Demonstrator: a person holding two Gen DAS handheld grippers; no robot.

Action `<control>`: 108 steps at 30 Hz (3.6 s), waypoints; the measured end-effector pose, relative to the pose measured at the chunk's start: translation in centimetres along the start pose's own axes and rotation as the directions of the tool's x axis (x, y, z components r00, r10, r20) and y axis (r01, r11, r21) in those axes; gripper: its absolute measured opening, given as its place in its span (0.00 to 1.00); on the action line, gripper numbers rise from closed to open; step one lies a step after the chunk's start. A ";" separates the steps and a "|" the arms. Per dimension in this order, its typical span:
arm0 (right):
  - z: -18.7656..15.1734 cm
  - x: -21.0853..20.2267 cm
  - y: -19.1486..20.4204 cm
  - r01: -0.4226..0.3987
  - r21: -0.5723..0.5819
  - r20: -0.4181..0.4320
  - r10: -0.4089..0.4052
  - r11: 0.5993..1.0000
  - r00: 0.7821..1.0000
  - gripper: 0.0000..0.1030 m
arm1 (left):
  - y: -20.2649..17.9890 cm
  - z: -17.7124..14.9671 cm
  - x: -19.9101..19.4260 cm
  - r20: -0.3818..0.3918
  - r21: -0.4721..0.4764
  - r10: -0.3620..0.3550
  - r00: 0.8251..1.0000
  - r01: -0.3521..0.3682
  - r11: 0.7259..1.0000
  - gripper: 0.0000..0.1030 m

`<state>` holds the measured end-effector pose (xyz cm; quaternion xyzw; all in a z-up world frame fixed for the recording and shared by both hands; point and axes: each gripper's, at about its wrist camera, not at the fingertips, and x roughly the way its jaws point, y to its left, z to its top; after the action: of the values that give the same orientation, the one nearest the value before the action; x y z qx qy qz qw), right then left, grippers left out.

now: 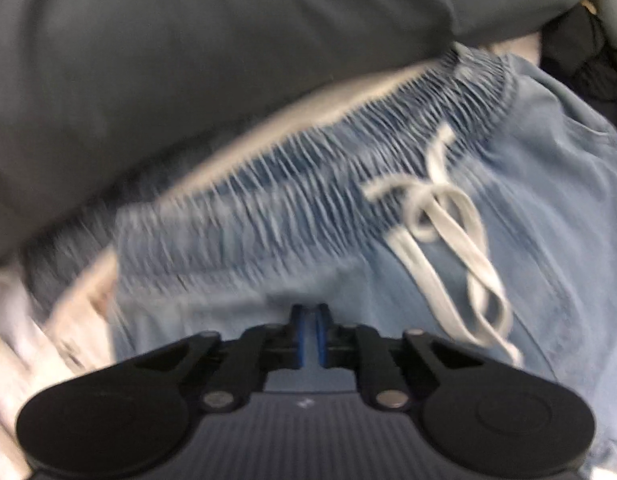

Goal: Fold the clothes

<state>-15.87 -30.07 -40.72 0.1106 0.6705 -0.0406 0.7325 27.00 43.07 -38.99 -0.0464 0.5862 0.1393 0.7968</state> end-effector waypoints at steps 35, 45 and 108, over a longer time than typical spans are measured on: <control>7.7 -1.6 4.9 -0.021 -0.165 0.126 0.042 0.986 0.991 0.26 | -18.4 1.9 -6.3 -0.057 0.218 -0.360 0.931 0.363 0.906 0.14; 20.9 -1.5 10.5 -0.067 -0.268 0.253 0.137 0.961 0.958 0.26 | -23.5 4.4 -3.2 -0.105 0.298 -0.275 0.956 0.294 0.908 0.14; 38.1 3.2 11.7 0.149 -0.233 0.327 -0.067 0.961 0.943 0.30 | -13.0 14.0 -0.2 0.027 0.066 -0.189 0.982 0.187 0.980 0.16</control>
<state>23.93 -26.63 -39.77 -0.0292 0.5494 -0.0117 0.8349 43.45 33.87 -35.62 -0.0742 0.5700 0.0455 0.8170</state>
